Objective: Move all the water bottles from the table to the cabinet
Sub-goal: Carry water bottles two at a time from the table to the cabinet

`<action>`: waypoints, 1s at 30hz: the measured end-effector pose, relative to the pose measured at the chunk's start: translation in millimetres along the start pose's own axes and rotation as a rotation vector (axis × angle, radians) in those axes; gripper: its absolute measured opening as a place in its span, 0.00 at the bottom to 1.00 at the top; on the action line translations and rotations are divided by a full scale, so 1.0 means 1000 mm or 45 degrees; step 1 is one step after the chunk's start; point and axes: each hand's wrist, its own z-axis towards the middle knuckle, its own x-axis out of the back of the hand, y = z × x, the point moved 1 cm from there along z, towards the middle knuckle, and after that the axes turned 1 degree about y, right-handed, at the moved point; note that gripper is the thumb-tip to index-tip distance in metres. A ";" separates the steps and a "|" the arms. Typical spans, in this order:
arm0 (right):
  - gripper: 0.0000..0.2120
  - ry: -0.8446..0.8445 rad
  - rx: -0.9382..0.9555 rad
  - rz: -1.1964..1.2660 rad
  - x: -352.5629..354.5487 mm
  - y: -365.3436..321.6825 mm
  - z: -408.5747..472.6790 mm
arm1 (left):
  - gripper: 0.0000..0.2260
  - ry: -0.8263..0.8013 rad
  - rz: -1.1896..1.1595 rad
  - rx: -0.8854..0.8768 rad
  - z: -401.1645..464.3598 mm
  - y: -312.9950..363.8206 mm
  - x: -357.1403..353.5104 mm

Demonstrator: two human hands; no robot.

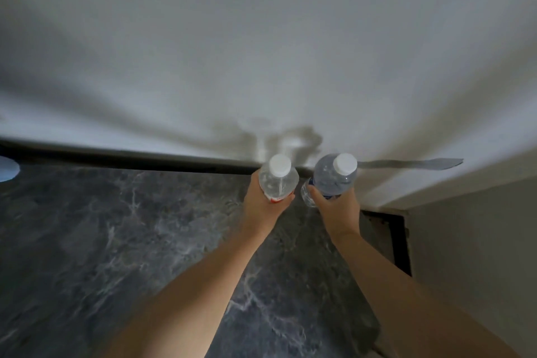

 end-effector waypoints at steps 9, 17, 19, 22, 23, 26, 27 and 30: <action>0.39 -0.136 -0.042 0.037 0.000 0.002 0.001 | 0.27 -0.098 -0.049 -0.026 0.011 -0.013 -0.004; 0.47 -0.224 -0.173 -0.243 0.049 -0.029 -0.050 | 0.49 -0.151 0.178 0.226 -0.044 0.048 0.049; 0.44 -0.237 -0.154 -0.356 0.063 -0.044 -0.069 | 0.44 -0.174 0.262 0.236 -0.061 0.065 0.065; 0.36 -0.278 -0.045 -0.548 0.089 -0.089 -0.108 | 0.33 -0.190 0.449 0.191 -0.094 0.111 0.100; 0.33 -0.299 0.018 -0.639 0.097 -0.105 -0.119 | 0.30 -0.192 0.517 0.167 -0.103 0.128 0.112; 0.24 -0.377 0.254 -0.961 0.115 -0.154 -0.154 | 0.25 -0.208 0.705 0.042 -0.134 0.174 0.149; 0.22 -0.392 0.328 -1.053 0.118 -0.171 -0.167 | 0.24 -0.216 0.762 -0.003 -0.146 0.187 0.161; 0.18 -0.477 0.487 -1.313 0.115 -0.205 -0.191 | 0.22 -0.255 1.040 -0.152 -0.177 0.209 0.182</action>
